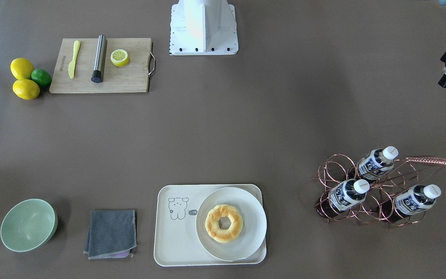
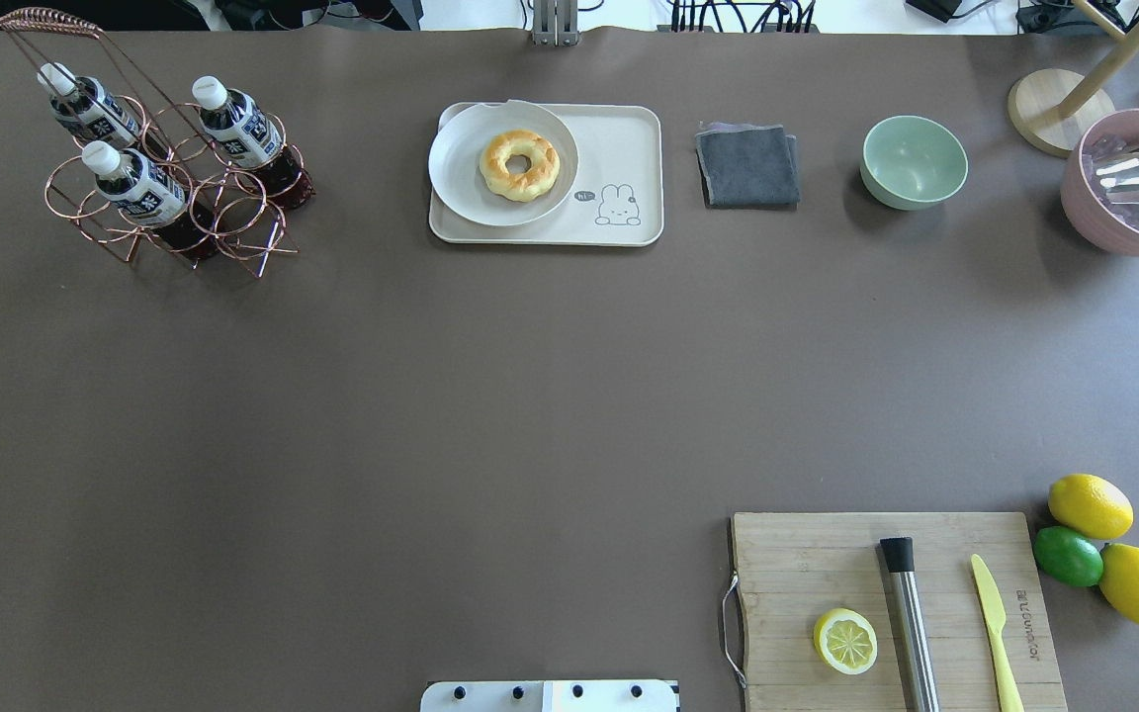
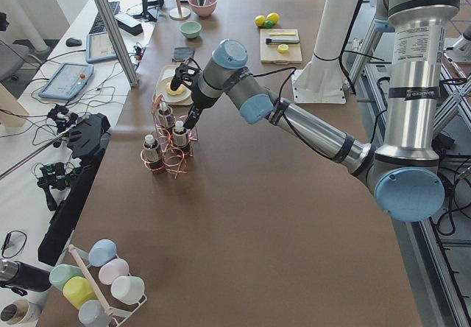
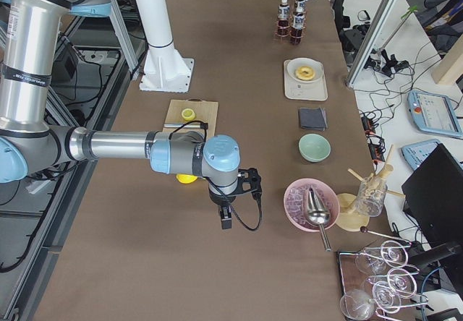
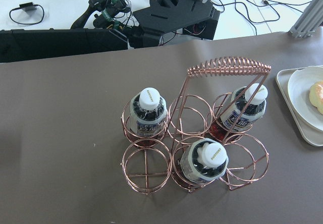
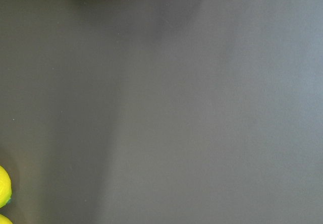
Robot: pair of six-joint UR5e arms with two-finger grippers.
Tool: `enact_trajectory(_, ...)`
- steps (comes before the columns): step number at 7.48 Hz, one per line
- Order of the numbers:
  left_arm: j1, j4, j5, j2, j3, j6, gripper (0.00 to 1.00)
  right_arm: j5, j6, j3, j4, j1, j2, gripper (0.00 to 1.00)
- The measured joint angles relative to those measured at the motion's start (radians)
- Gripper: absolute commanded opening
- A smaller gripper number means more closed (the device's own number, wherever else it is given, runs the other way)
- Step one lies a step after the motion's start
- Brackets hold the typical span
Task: Place tea on tray
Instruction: 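Reach the left gripper into the copper rack and grasp a tea bottle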
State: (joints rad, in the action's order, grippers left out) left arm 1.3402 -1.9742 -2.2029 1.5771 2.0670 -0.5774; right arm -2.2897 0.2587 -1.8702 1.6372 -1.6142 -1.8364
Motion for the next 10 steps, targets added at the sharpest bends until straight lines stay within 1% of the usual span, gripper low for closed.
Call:
enact_trajectory(1,-0.053,0.000,0.064,0.029,-0.015,-0.005,0.98,-0.003,0.002,0.000,0.000,0.000,0.000,1.00)
enact_trajectory(4,-0.145,0.001,0.160,0.164,-0.131,-0.051,0.97,-0.006,0.005,0.001,0.001,0.000,-0.002,1.00)
enact_trajectory(6,-0.242,-0.005,0.259,0.202,-0.184,-0.090,0.97,-0.007,0.005,0.001,0.001,0.000,-0.003,1.00)
enact_trajectory(8,-0.285,-0.009,0.298,0.232,-0.231,-0.128,0.97,-0.007,0.005,0.001,0.000,0.000,-0.003,1.00)
enact_trajectory(10,-0.299,-0.011,0.296,0.245,-0.257,-0.139,0.97,-0.007,0.005,0.000,0.000,0.000,-0.003,1.00)
